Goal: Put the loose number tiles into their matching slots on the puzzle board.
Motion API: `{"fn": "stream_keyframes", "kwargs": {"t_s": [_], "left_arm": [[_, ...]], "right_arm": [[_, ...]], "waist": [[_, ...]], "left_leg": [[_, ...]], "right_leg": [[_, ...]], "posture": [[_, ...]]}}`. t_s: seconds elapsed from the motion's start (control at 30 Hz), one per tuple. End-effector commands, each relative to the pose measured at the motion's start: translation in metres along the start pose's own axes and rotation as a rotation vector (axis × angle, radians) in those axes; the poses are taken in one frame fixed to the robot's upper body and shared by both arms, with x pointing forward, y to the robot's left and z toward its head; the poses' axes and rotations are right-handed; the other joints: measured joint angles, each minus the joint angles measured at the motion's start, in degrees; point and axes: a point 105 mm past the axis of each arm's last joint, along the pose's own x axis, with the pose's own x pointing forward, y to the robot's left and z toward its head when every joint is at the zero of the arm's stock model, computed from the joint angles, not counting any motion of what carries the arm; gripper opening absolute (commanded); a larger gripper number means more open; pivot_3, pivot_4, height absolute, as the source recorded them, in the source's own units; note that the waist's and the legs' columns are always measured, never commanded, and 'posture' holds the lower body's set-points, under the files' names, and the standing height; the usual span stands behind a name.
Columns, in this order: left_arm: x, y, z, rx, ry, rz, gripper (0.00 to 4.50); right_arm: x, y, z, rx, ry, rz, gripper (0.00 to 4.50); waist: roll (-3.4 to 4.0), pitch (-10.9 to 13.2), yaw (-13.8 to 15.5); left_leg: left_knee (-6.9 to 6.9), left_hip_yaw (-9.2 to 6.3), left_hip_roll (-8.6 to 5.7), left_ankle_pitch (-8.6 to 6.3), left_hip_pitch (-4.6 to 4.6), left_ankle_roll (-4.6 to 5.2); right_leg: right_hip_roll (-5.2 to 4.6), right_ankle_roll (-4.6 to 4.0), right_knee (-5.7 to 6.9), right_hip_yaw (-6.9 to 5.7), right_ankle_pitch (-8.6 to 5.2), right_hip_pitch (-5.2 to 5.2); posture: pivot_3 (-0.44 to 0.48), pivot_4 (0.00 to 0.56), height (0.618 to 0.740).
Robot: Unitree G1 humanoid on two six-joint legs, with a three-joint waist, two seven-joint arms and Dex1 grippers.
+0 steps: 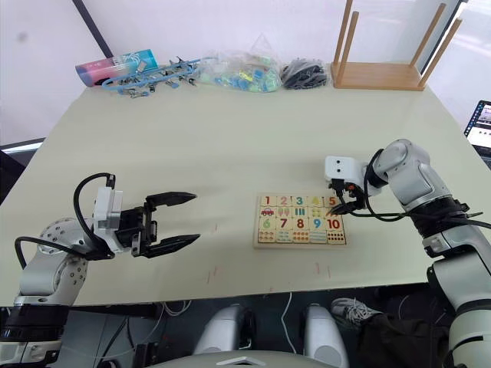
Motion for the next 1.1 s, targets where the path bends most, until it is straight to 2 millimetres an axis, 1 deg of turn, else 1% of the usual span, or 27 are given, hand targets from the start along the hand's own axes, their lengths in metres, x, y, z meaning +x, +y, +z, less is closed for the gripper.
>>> {"fn": "stream_keyframes", "kwargs": {"t_s": [0.03,0.27,0.5,0.57,0.63,0.67,0.8,0.83,0.93,1.1], "left_arm": [[0.000,0.002,0.008,0.041,-0.011,-0.002,4.50],[0.000,0.002,0.008,0.041,-0.012,0.000,4.50],[0.000,0.002,0.007,0.041,-0.014,0.001,4.50],[-0.001,0.002,0.006,0.041,-0.015,0.000,4.50],[-0.001,0.002,0.005,0.042,-0.015,-0.001,4.50],[-0.001,0.002,0.005,0.042,-0.015,-0.002,4.50],[-0.002,0.003,0.004,0.043,-0.016,-0.004,4.50],[-0.002,0.003,0.004,0.043,-0.016,-0.004,4.50],[-0.003,0.003,0.004,0.044,-0.017,-0.003,4.50],[-0.004,0.003,0.002,0.043,-0.017,-0.001,4.50]], "right_arm": [[-0.010,-0.006,0.004,-0.019,-0.001,-0.022,4.04],[-0.026,-0.009,0.008,0.021,-0.047,-0.032,4.04],[-0.039,-0.013,0.011,0.091,-0.197,-0.087,4.04],[-0.041,-0.016,0.009,0.115,-0.241,-0.119,3.51],[-0.042,-0.015,0.003,0.142,-0.280,-0.151,2.73],[-0.042,-0.015,0.003,0.153,-0.321,-0.167,2.29],[-0.039,-0.013,0.000,0.203,-0.431,-0.222,0.12],[-0.037,-0.012,-0.002,0.218,-0.448,-0.238,0.05],[-0.030,-0.007,-0.007,0.247,-0.477,-0.267,0.05],[-0.018,0.002,-0.009,0.277,-0.538,-0.293,0.05]], "waist": [[0.00,0.0,0.0],[0.01,0.0,0.0],[0.00,0.0,0.0],[0.00,0.0,0.0],[-0.01,0.0,0.1],[-0.01,0.0,0.2],[-0.01,0.0,0.0],[-0.01,0.0,0.0],[-0.01,0.0,0.0],[-0.01,0.0,0.0]], "left_leg": [[0.00,0.00,0.00,0.00,0.00,0.00],[0.00,-0.01,0.00,0.00,-0.01,0.00],[-0.01,-0.06,0.00,-0.01,0.00,0.01],[-0.01,-0.08,0.00,-0.01,-0.01,0.01],[-0.01,-0.08,0.00,-0.01,-0.01,0.01],[-0.01,-0.08,0.00,-0.01,-0.01,0.01],[-0.01,-0.05,-0.01,-0.01,-0.03,0.01],[-0.01,-0.04,0.00,-0.01,-0.03,0.01],[-0.02,-0.04,0.00,-0.01,-0.01,0.01],[-0.02,-0.05,0.00,-0.01,-0.01,0.01]], "right_leg": [[0.00,0.00,0.00,0.00,0.00,0.00],[0.00,0.00,0.00,0.00,0.00,0.00],[-0.01,0.00,0.00,0.00,0.00,-0.01],[-0.01,0.00,0.00,0.01,0.00,0.00],[-0.02,0.00,-0.01,0.00,0.00,0.00],[-0.02,0.00,-0.02,0.00,0.00,0.00],[-0.02,0.00,-0.03,0.01,0.00,0.00],[-0.01,0.01,-0.03,0.01,0.00,0.00],[0.00,0.00,-0.01,0.00,0.00,0.00],[0.00,0.01,-0.01,0.01,0.01,0.00]], "posture": [[0.000,0.150,0.738],[0.000,0.150,0.738],[0.000,0.150,0.738],[0.000,0.150,0.738],[0.000,0.150,0.738],[0.000,0.150,0.738],[0.000,0.150,0.738],[0.000,0.150,0.738],[0.000,0.150,0.738],[0.000,0.150,0.738]]}}
